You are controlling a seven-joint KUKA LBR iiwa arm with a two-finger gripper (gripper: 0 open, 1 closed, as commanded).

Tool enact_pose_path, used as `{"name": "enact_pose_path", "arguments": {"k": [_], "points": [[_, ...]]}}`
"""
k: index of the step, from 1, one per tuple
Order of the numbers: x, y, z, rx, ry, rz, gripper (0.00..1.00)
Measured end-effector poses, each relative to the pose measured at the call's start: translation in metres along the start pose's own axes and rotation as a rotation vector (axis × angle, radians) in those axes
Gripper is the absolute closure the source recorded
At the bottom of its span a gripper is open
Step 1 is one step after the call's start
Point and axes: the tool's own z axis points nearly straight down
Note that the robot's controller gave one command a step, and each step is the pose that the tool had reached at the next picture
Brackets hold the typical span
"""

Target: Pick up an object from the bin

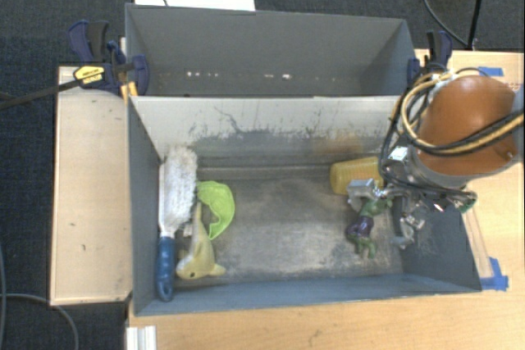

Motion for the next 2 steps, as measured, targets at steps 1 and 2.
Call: {"name": "enact_pose_path", "arguments": {"k": [1,2], "points": [[0.0,-0.016,0.056,0.0,0.0,-0.103,0.0],[-0.021,-0.011,0.063,-0.003,0.0,-0.47,1.0]]}}
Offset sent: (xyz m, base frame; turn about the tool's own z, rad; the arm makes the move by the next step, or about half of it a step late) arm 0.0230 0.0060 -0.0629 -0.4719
